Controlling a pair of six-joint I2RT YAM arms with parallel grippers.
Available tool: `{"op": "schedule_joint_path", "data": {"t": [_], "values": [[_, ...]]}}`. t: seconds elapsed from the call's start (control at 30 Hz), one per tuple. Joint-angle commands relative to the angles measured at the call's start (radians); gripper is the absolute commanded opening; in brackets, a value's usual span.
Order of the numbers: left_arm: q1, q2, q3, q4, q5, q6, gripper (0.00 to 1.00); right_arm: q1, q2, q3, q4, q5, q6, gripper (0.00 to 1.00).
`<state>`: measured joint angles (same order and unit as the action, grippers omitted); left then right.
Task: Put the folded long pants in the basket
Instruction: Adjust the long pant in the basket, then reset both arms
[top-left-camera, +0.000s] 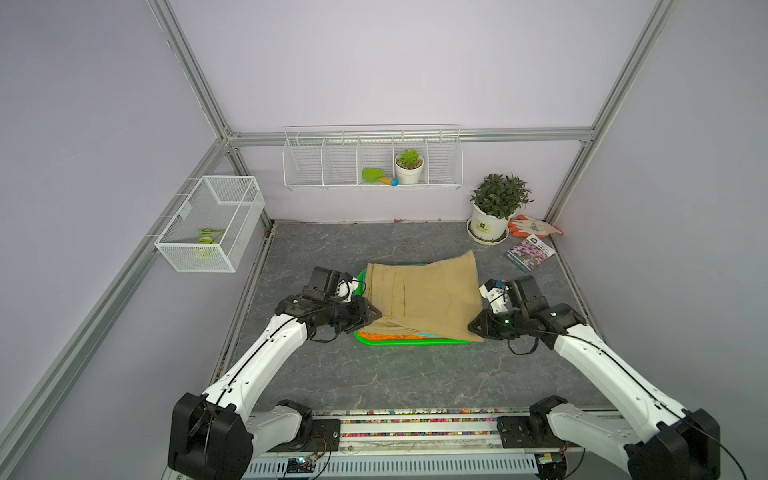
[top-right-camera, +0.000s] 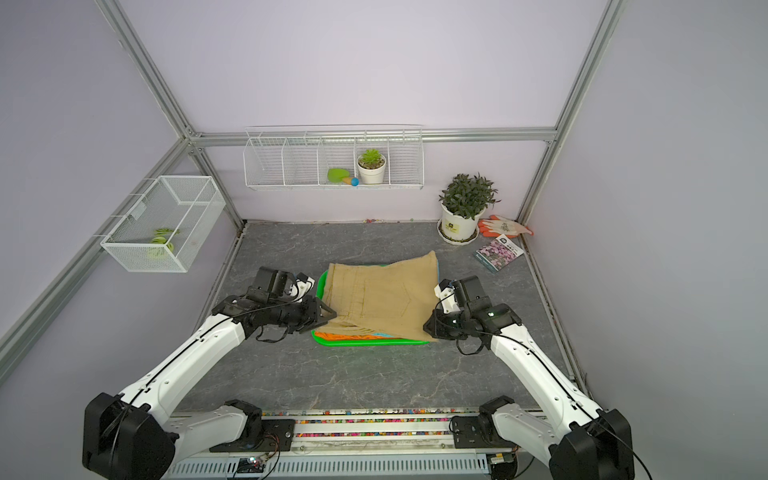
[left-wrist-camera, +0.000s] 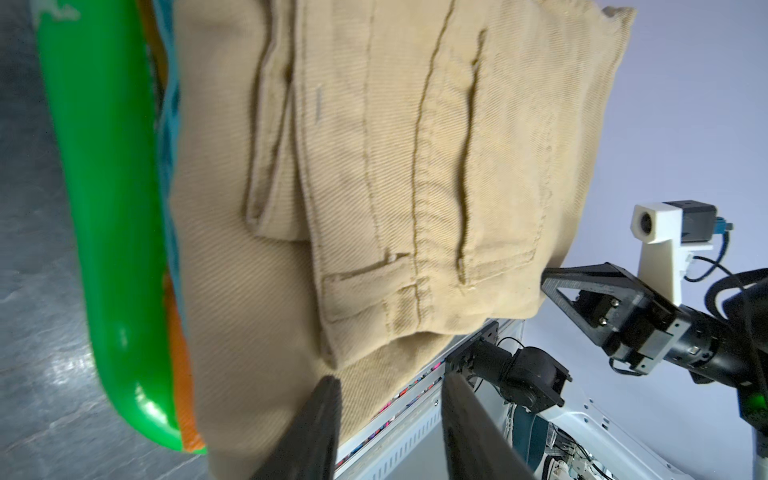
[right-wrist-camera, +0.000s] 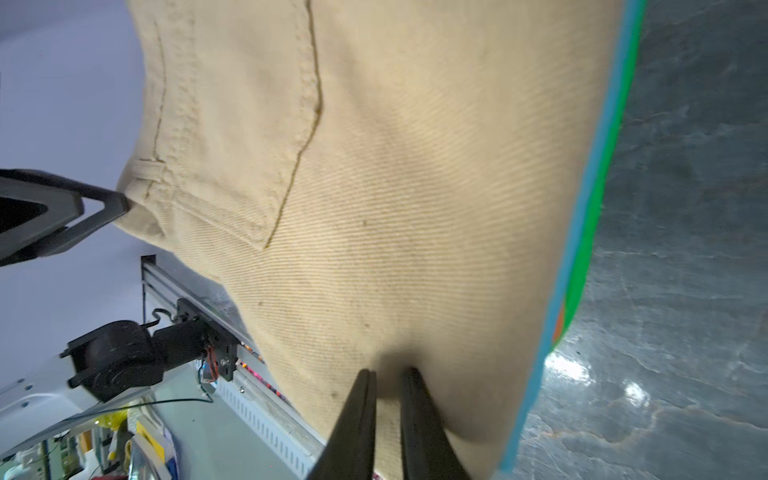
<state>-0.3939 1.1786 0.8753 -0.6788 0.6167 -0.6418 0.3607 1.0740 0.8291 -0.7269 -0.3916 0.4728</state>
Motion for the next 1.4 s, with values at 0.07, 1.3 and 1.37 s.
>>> {"op": "schedule_joint_path", "data": {"t": [0.07,1.3,1.37], "values": [[-0.006,-0.033,-0.013,-0.046,-0.036,0.0,0.44,0.004,-0.01,0.003,-0.063,0.08,-0.031,0.19],[0.069,-0.567,-0.404,0.362,-1.183,-0.008,0.58,-0.149,-0.317,-0.202,0.318,0.939,-0.003,0.86],[0.069,-0.574,-0.477,0.504,-1.229,0.064,0.6,-0.175,-0.308,-0.269,0.408,0.987,-0.02,0.88]]}}
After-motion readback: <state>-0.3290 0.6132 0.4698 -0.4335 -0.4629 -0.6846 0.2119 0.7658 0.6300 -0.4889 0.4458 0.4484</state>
